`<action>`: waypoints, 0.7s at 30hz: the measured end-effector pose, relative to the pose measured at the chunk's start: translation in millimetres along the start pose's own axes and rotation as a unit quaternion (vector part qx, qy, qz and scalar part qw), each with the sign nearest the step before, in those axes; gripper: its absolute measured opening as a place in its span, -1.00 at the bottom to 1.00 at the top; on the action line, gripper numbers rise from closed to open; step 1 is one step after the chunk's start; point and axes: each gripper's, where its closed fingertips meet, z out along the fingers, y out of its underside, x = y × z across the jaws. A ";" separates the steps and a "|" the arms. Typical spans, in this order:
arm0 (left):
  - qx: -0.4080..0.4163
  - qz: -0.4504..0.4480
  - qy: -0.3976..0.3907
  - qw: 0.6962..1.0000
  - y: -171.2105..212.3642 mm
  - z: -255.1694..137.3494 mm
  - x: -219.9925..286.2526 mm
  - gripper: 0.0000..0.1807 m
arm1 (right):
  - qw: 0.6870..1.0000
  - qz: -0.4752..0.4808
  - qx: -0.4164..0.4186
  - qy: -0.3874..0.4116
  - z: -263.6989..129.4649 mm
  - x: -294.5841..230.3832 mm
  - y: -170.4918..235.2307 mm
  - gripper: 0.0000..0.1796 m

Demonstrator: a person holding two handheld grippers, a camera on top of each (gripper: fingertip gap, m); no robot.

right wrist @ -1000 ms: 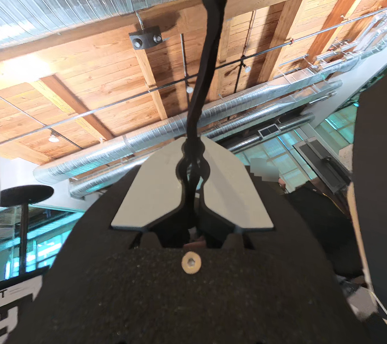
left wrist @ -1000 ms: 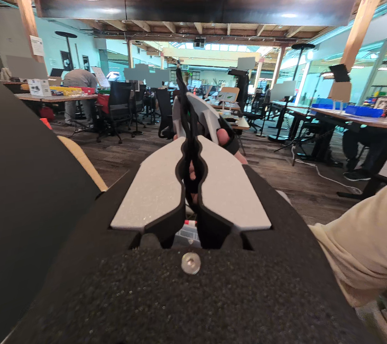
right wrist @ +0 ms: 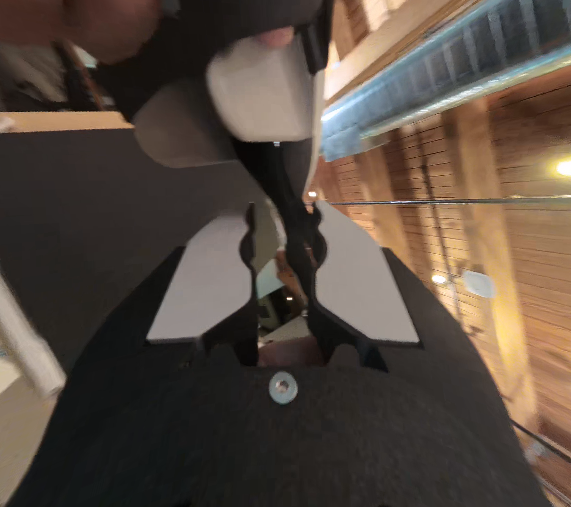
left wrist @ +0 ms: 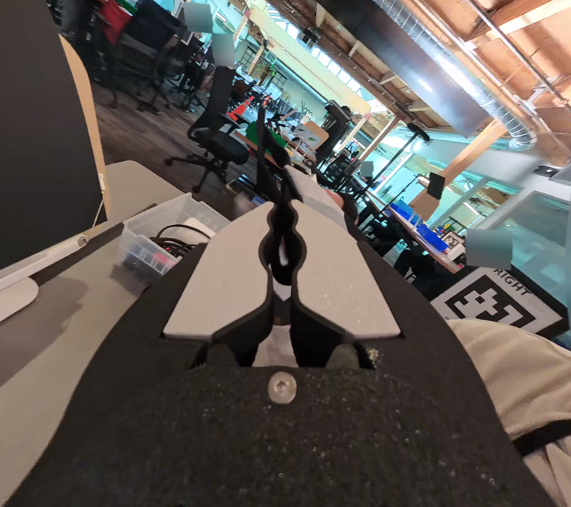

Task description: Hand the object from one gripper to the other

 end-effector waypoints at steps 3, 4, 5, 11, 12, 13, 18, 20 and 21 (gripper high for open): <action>0.002 0.001 0.000 1.000 -0.2 3.0 0.5 -0.95 | 0.999 -0.011 0.007 0.032 -0.9 6.4 4.0 -0.94; 0.003 0.007 -0.004 1.000 -0.4 3.6 1.1 -0.91 | 0.999 -0.009 0.006 0.035 -1.2 7.4 4.5 -0.94; 0.001 0.018 -0.010 1.000 -0.5 4.0 2.0 -0.87 | 0.999 -0.009 0.007 0.037 -1.5 8.1 4.6 -0.94; 0.062 0.100 0.010 0.993 -22.6 -15.2 33.0 -0.69 | 0.998 0.017 0.032 0.049 -8.4 22.6 5.5 -0.94; 0.086 0.112 0.012 0.990 -29.7 -22.7 37.5 -0.69 | 0.997 0.042 0.035 0.045 -9.3 27.1 8.1 -0.94; 0.108 0.124 0.008 0.986 -36.5 -30.4 39.7 -0.68 | 0.995 0.084 0.040 0.037 -10.3 32.0 10.3 -0.94; 0.064 0.190 -0.083 0.976 -30.8 -41.1 14.4 -0.75 | 0.878 0.449 0.136 -0.093 -20.3 61.4 -0.1 -0.94; -0.007 0.230 -0.091 0.969 -10.7 -33.6 5.8 -0.75 | 0.800 0.550 0.167 -0.172 -23.9 62.7 -7.7 -0.93; -0.025 0.243 -0.088 0.966 -4.8 -31.0 4.3 -0.75 | 0.766 0.584 0.173 -0.206 -25.1 61.0 -10.1 -0.94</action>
